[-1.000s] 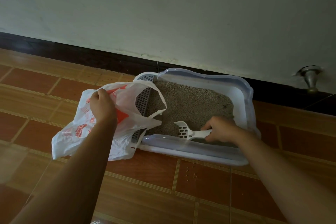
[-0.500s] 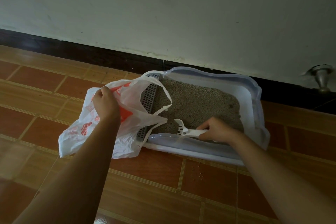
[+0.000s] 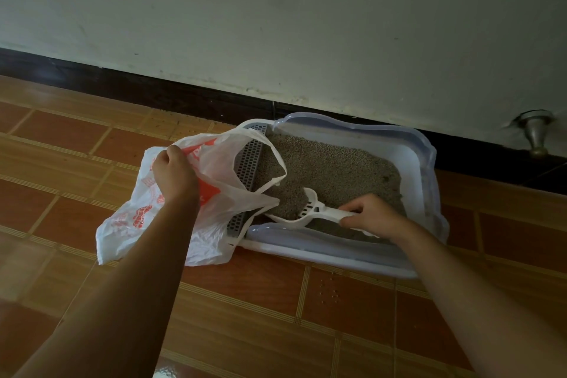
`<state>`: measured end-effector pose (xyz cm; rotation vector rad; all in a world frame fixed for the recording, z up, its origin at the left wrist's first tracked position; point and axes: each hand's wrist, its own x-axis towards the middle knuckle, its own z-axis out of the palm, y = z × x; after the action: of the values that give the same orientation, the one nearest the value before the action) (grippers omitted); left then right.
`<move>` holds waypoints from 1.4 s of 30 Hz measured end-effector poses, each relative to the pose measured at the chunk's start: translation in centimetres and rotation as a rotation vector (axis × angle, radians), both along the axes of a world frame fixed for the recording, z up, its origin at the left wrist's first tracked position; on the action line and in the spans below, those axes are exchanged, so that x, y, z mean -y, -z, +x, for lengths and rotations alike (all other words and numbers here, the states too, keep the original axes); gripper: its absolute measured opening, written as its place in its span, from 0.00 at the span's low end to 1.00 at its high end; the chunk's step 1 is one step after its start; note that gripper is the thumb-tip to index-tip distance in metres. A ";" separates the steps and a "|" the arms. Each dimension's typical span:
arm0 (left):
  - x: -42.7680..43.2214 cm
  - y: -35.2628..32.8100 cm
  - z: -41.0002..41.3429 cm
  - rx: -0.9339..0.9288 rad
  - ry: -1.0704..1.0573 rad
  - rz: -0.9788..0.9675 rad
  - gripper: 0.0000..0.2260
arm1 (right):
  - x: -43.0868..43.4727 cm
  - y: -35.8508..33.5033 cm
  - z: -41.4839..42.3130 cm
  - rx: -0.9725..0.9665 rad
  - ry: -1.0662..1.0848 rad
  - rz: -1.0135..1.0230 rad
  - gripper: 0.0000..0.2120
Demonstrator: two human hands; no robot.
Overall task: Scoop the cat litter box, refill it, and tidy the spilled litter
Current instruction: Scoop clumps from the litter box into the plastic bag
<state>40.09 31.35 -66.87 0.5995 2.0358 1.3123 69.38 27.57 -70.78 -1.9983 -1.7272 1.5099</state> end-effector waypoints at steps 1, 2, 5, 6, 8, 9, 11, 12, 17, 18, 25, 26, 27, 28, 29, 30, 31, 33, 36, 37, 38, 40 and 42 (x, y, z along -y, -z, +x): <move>0.0 -0.1 0.1 0.004 -0.003 -0.001 0.12 | 0.0 -0.1 0.2 0.006 0.006 0.006 0.14; 0.0 -0.1 0.2 0.008 -0.008 -0.001 0.12 | 0.0 -0.2 0.4 0.013 0.010 0.012 0.14; 0.1 -0.5 0.6 0.002 -0.004 -0.005 0.14 | 0.1 -0.6 1.2 0.015 0.029 0.035 0.14; 0.2 -0.6 0.8 -0.009 0.002 -0.011 0.15 | 0.1 -0.7 1.5 0.009 0.044 0.043 0.14; 0.3 -0.8 1.1 -0.018 0.012 -0.021 0.17 | 0.1 -0.8 2.1 0.007 0.067 0.063 0.14; 0.3 -0.8 1.2 -0.018 0.020 -0.024 0.17 | 0.2 -0.9 2.4 0.014 0.076 0.072 0.14; 0.3 -0.8 1.3 -0.025 0.037 -0.028 0.16 | 0.2 -0.8 2.8 0.027 0.103 0.093 0.12; 0.3 -0.7 1.4 -0.025 0.044 -0.030 0.15 | 0.2 -0.7 3.0 0.024 0.123 0.108 0.12; 0.4 -0.5 1.4 -0.035 0.068 -0.059 0.16 | 0.7 -0.7 3.2 -0.027 0.252 0.159 0.15; 0.4 -0.5 1.5 -0.037 0.072 -0.062 0.16 | 0.9 -0.8 3.2 -0.039 0.265 0.173 0.16; 0.8 -0.7 1.6 -0.052 0.075 -0.077 0.15 | 1.9 -0.9 2.6 -0.094 0.338 0.270 0.18; 0.8 -0.7 1.6 -0.050 0.074 -0.078 0.15 | 2.1 -0.9 2.6 -0.095 0.342 0.281 0.18; 0.9 -0.8 1.7 -0.047 0.074 -0.080 0.15 | 2.2 -1.0 2.6 -0.097 0.346 0.288 0.18; 1.0 -1.0 1.7 -0.058 0.076 -0.088 0.15 | 2.2 -1.1 2.6 -0.100 0.349 0.294 0.18; 1.1 -1.1 1.8 -0.048 0.070 -0.089 0.15 | 2.3 -1.3 2.6 -0.104 0.350 0.301 0.18; 1.2 -1.2 1.9 -0.038 0.066 -0.089 0.16 | 2.4 -1.4 2.7 -0.106 0.353 0.306 0.18; 1.3 -1.4 1.9 -0.033 0.063 -0.091 0.16 | 2.4 -1.5 2.6 -0.107 0.356 0.310 0.18; 1.6 -1.6 2.0 -0.067 0.089 -0.107 0.16 | 2.5 -1.8 2.6 -0.112 0.362 0.318 0.18; 1.8 -1.6 2.0 -0.072 0.095 -0.100 0.16 | 2.6 -2.1 2.4 -0.137 0.358 0.332 0.17; 1.9 -1.7 2.1 -0.048 0.088 -0.096 0.16 | 2.6 -2.1 2.4 -0.146 0.359 0.336 0.17; 2.0 -1.8 2.2 -0.035 0.083 -0.090 0.17 | 2.6 -2.2 2.4 -0.151 0.365 0.338 0.17; 2.0 -2.0 2.5 -0.035 0.075 -0.078 0.17 | 2.6 -2.2 2.3 -0.148 0.374 0.342 0.16; 2.1 -2.4 2.8 -0.029 0.065 -0.049 0.17 | 2.7 -2.3 2.2 -0.148 0.367 0.350 0.16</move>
<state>42.85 29.29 -64.51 0.6608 2.0485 1.2195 71.57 24.86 -68.50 -1.8415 -1.3600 1.1168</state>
